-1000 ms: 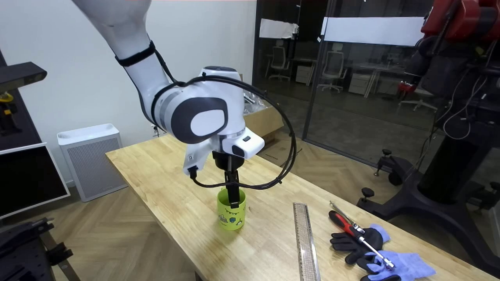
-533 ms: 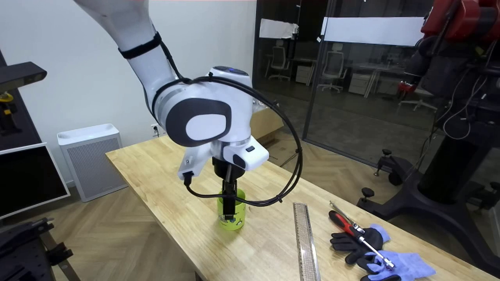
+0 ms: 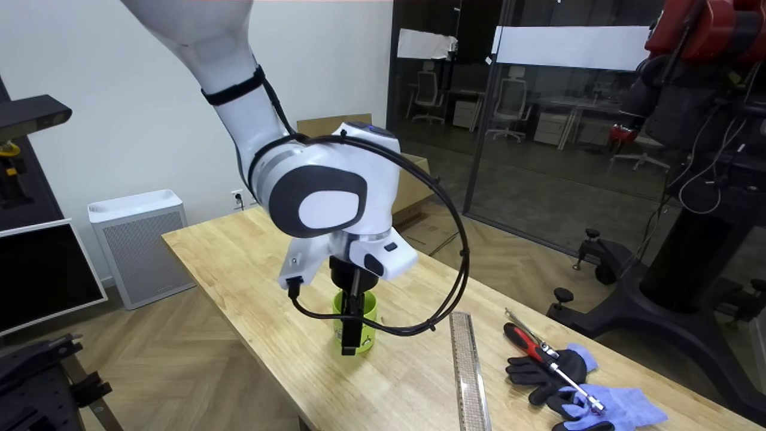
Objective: Move the cup forward
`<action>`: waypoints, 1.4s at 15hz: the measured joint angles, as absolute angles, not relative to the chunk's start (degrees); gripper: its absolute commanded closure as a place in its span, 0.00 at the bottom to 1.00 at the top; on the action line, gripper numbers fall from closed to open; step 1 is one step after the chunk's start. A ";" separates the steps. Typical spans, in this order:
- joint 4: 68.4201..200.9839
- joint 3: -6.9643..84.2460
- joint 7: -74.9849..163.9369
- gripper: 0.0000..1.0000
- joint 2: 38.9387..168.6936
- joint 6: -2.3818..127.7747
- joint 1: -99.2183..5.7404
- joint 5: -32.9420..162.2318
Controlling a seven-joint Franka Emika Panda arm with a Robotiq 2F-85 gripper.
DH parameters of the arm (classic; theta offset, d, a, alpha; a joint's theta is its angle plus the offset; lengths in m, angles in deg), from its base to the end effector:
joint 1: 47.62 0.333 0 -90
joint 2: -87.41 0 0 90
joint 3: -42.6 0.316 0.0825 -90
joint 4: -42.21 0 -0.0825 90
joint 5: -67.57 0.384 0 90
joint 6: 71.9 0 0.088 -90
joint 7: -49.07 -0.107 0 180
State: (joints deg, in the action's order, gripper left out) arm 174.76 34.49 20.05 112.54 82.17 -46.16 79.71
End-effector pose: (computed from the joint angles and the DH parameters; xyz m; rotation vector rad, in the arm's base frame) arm 0.5076 -0.0703 0.1503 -2.8751 1.2227 0.0897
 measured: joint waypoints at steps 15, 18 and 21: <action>167.33 34.62 22.34 0.99 118.12 77.83 -45.55 78.17; 167.26 34.58 22.38 0.97 118.15 78.39 -44.80 77.26; 167.25 34.52 22.42 0.97 118.15 78.70 -44.58 76.20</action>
